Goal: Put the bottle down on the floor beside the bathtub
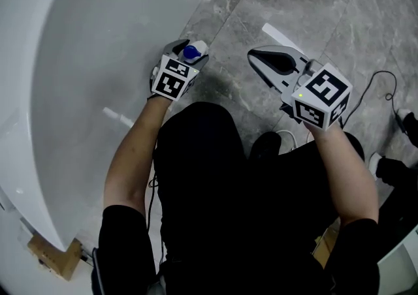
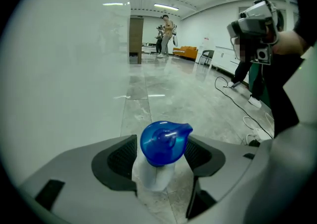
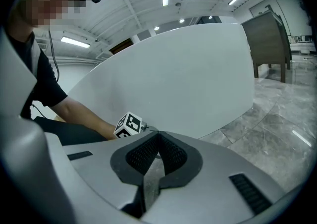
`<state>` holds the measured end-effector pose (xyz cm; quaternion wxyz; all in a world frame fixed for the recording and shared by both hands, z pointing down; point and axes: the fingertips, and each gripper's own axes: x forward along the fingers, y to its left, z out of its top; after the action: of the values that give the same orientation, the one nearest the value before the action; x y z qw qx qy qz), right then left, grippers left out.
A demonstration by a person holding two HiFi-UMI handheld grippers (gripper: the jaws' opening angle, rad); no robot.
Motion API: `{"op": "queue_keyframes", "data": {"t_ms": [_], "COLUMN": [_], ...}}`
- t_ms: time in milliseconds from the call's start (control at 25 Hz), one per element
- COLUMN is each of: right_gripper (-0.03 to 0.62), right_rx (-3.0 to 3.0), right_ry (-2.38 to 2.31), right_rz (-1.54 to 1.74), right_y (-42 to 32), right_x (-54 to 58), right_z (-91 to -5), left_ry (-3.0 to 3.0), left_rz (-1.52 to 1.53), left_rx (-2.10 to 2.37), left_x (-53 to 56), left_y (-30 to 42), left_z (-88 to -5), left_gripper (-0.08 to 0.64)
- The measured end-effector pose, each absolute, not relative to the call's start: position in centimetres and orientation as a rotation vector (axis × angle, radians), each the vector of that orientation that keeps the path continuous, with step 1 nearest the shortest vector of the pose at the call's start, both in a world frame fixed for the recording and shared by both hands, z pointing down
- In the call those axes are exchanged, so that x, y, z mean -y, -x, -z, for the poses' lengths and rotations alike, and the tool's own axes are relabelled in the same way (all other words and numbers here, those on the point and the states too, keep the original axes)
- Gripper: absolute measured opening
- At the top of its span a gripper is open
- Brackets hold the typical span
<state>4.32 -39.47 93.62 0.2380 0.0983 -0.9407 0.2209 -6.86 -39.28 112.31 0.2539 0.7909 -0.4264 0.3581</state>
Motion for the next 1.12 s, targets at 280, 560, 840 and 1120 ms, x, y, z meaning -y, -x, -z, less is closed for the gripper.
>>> {"op": "queue_keyframes", "data": {"t_ms": [280,560,840,1120], "right_gripper": [0.029,0.029,0.029,0.029], "right_rx": [2.553,2.451,2.424,2.45], "right_ry": [-0.191,-0.287,-0.292,-0.444], "right_rz": [-0.612,-0.242,-0.138,-0.472], "right_y": [-2.8,-4.9,-5.4,-5.5], "right_x": [37.8,36.2,32.7,28.6], "right_z": [-93.4,-91.2,-82.2,-70.3], "left_ry": [-2.161,-2.059,-2.101,-2.127], "left_rz": [-0.871,-0.726,-0.753,-0.638], "left_rx": [1.15,1.327,1.259,1.299], "left_x": [35.9,32.5,28.7,26.1], "left_y": [7.2,7.6,6.6,6.9], "left_z": [-107.8,-98.6,-87.2,-72.5], "left_gripper": [0.302,0.205,0.033,0.017]}}
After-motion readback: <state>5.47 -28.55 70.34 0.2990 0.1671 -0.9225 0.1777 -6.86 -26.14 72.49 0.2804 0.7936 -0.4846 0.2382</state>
